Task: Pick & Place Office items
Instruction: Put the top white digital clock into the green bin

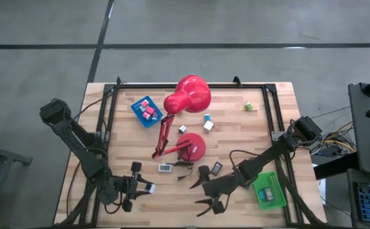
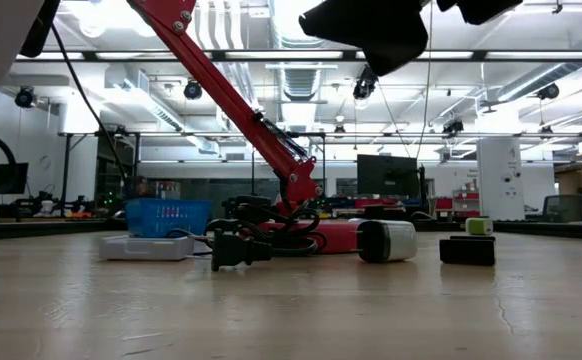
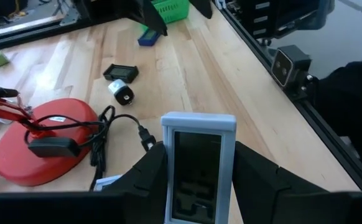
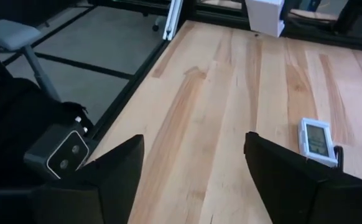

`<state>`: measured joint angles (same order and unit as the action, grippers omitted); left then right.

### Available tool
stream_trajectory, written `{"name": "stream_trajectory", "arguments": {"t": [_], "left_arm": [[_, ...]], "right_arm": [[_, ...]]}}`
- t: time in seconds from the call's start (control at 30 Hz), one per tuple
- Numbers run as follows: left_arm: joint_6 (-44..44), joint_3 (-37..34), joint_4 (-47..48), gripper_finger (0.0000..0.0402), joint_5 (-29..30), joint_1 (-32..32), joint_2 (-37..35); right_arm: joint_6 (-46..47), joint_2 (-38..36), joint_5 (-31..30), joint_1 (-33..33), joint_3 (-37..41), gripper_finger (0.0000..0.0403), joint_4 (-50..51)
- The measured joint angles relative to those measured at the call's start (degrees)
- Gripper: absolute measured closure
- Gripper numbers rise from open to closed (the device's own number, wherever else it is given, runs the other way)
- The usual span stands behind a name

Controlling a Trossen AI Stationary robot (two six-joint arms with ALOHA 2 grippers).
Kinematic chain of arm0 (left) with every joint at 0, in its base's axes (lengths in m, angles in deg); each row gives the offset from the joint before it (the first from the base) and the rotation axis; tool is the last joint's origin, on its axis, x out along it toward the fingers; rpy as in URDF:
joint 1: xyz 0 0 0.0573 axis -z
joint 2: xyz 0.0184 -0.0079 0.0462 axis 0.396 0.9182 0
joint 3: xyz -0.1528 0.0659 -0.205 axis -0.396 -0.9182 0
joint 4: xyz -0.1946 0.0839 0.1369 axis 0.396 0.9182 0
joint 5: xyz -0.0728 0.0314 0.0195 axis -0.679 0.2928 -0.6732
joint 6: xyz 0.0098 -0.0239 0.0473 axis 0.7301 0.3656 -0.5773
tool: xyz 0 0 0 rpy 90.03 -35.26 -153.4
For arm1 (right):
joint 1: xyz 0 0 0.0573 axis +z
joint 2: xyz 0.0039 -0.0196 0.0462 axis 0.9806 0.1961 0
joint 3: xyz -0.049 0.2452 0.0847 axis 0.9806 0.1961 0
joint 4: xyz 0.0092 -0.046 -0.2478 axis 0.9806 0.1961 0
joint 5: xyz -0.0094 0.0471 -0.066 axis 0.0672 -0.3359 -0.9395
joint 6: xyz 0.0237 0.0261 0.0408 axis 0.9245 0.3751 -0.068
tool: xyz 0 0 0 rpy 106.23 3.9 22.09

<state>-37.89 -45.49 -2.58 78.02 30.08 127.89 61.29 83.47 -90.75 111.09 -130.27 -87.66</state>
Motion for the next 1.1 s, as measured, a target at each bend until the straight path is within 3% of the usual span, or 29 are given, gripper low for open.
{"name": "stream_trajectory", "arguments": {"t": [0.37,0.57,0.93,1.1], "left_arm": [[-3.8,0.0,-7.2,0.0267,1.8,0.0,0.0],[-10.7,0.0,-16.4,0.0267,2.5,-0.5,2.3],[-21.1,1.9,-37.4,0.0267,-7.7,-8.9,14.4],[-24.2,7.2,-39.4,0.0267,-14.7,-14.0,20.1]], "right_arm": [[-0.3,0.0,0.0,0.4,0.0,0.0129,-0.5],[-2.9,0.0,-2.1,1.5,0.0,0.0131,-2.0],[-9.5,-4.0,-14.8,8.4,0.0,0.0144,-3.7],[-11.3,-6.6,-20.4,11.6,0.0,0.0151,-2.9]]}}
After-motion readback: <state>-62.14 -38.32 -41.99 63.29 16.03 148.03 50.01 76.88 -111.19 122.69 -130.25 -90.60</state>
